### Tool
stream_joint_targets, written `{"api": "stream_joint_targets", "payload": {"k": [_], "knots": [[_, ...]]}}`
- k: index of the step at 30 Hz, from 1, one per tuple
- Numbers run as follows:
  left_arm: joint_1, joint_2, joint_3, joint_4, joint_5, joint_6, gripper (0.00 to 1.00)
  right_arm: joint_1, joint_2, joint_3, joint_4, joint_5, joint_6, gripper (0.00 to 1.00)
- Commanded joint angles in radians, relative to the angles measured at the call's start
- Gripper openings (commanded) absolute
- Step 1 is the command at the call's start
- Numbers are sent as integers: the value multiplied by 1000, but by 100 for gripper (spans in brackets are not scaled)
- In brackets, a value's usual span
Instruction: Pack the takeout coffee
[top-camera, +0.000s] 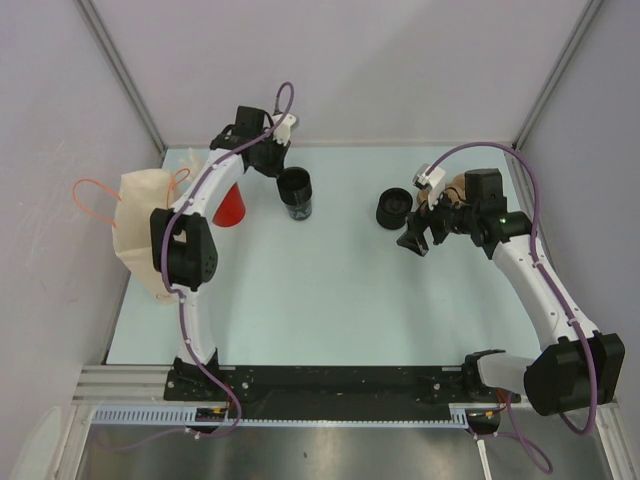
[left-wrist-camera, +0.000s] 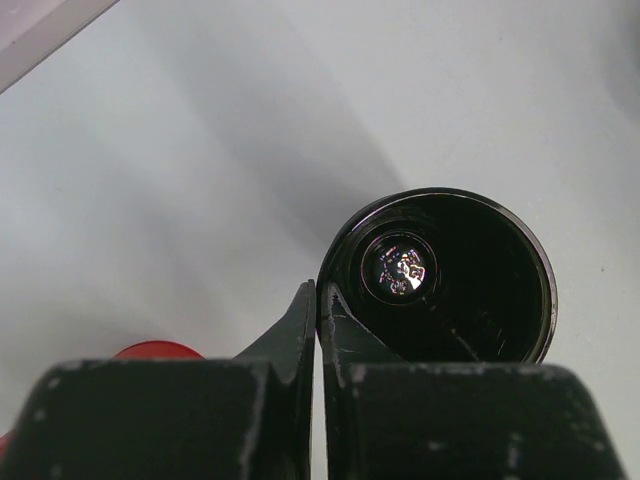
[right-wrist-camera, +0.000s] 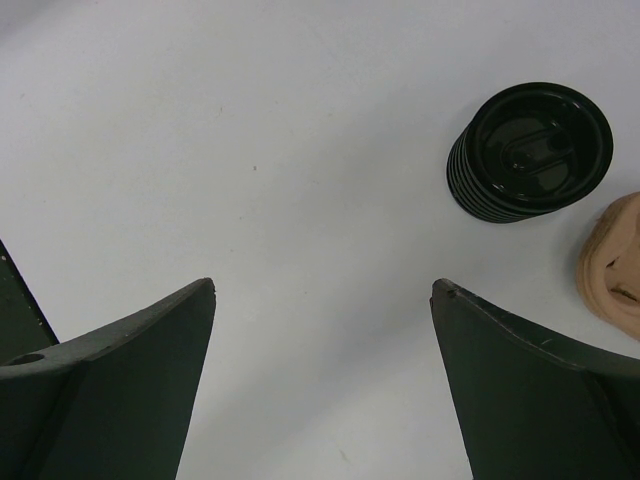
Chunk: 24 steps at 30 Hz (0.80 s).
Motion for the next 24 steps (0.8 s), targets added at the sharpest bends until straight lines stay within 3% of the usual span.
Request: {"api": "stream_joint_targets", "payload": {"k": [1, 24], "knots": [[5, -49, 7, 18, 30, -34, 2, -4, -13, -1, 9, -24, -17, 94], [-3, -112, -62, 95, -52, -69, 0, -8, -19, -1, 3, -24, -25, 93]]}}
